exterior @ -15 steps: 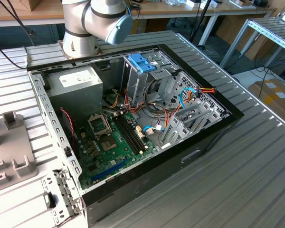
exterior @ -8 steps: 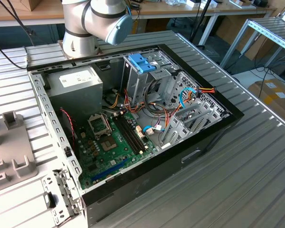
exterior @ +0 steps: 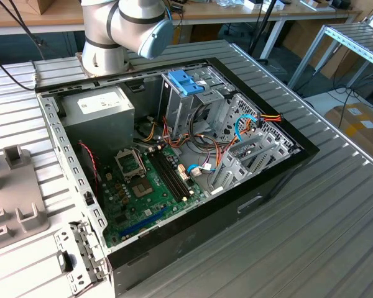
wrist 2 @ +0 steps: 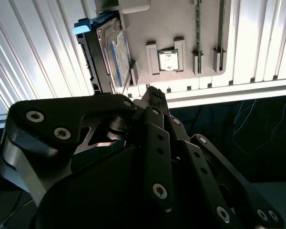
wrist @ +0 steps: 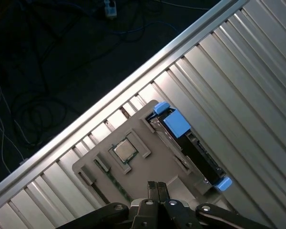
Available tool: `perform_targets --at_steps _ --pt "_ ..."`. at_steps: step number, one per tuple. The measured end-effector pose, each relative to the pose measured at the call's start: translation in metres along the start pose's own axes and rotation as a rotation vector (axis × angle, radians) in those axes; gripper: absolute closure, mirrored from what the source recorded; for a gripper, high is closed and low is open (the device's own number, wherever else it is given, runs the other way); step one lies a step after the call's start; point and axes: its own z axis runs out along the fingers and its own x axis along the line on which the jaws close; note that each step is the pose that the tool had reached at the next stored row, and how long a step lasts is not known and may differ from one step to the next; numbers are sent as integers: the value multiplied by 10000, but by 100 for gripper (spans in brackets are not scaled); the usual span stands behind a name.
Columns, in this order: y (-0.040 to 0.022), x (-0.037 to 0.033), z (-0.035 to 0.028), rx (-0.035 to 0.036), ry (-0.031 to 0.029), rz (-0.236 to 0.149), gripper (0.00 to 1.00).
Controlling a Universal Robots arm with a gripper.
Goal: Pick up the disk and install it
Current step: 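Pick up the disk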
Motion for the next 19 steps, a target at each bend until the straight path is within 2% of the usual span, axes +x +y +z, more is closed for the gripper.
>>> perform_targets --at_steps 19 --pt "0 0 0 -21 39 -859 89"
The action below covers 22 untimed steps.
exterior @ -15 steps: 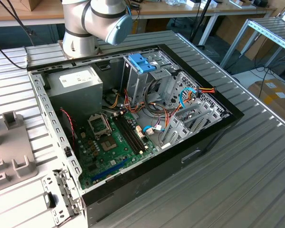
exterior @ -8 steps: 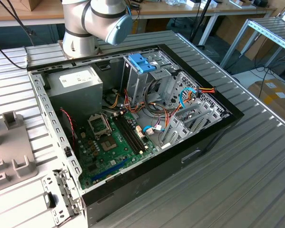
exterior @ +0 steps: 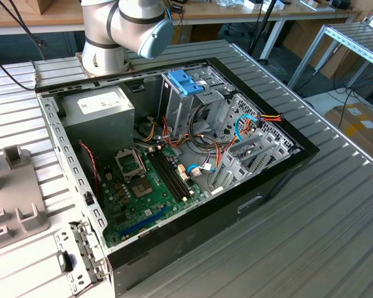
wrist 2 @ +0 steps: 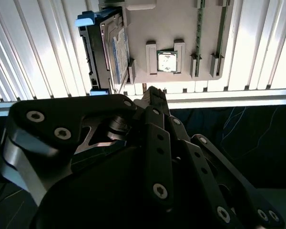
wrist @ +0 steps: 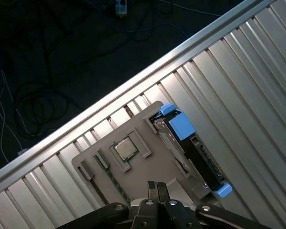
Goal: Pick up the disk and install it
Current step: 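Pick up the disk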
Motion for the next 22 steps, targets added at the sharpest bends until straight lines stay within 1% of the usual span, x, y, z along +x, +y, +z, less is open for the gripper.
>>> perform_targets --at_steps 2,4,14,22 --pt "0 0 0 -5 8 -198 89" --pt "0 0 0 -8 14 -318 89" --pt "0 0 0 -20 35 -783 89" --pt "0 0 0 -26 47 -1071 89"
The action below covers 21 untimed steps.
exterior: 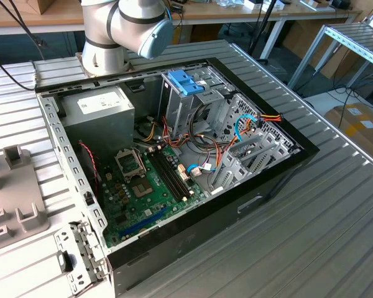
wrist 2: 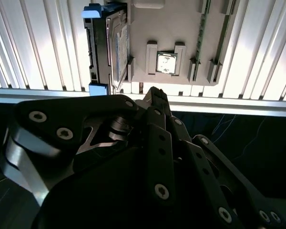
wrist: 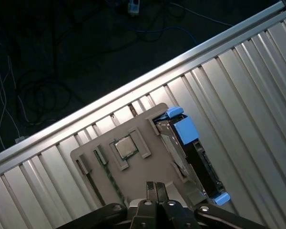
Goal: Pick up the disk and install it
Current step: 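Pick up the disk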
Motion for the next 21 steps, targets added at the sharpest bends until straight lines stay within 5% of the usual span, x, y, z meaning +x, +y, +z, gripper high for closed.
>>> perform_targets --at_steps 21 --pt "0 0 0 -21 38 -873 89"
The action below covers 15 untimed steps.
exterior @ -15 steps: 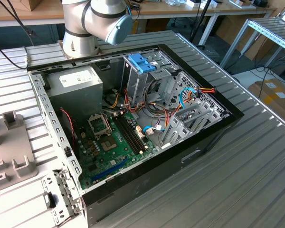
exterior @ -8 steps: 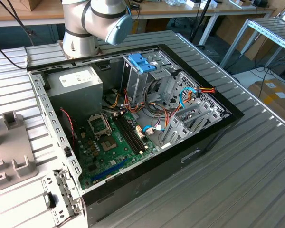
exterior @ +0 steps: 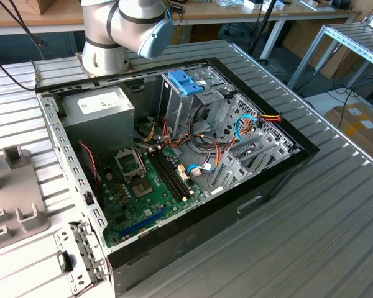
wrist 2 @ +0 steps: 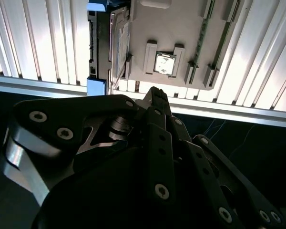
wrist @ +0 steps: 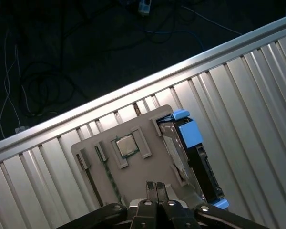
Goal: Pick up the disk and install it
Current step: 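Pick up the disk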
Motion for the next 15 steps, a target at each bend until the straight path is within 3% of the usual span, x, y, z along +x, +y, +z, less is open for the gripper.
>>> perform_targets --at_steps 7,8,11,15 --pt "0 0 0 -15 26 -581 89" --pt "1 0 0 -31 56 -1251 89" --pt "0 0 0 -60 109 -2456 89" --pt "0 0 0 -69 124 -2798 89"
